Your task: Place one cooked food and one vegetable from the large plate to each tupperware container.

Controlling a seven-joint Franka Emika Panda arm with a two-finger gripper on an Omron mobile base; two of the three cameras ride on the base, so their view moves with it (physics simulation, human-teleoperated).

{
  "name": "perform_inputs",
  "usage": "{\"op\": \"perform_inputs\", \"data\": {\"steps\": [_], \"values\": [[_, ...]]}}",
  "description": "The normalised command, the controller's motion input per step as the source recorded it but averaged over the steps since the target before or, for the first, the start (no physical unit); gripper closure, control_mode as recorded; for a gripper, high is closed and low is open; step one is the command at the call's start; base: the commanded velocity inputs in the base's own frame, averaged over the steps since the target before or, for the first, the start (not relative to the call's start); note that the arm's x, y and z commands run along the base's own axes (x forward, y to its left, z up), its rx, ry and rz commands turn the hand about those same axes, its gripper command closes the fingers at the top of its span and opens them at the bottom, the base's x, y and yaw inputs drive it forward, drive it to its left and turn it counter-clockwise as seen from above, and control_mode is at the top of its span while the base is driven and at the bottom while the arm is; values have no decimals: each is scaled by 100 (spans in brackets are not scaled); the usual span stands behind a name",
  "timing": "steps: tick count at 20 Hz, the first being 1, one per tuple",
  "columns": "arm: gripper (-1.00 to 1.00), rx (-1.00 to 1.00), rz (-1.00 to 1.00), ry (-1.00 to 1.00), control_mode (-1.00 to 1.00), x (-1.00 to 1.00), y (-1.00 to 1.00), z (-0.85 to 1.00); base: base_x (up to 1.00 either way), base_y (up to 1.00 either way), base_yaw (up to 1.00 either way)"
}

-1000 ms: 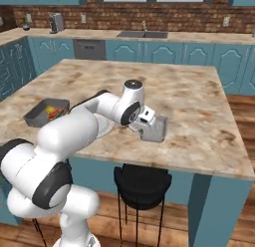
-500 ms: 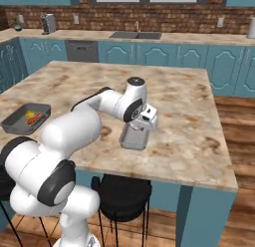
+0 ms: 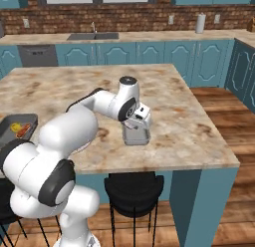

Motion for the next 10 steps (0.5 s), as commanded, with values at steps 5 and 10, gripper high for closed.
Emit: {"op": "perform_inputs", "data": {"steps": [5,10], "values": [[100,6,3,0,-100,98,-2,-10,0,0,0],[100,1,5,6,-100,99,25,-59,0,0,0]]}}
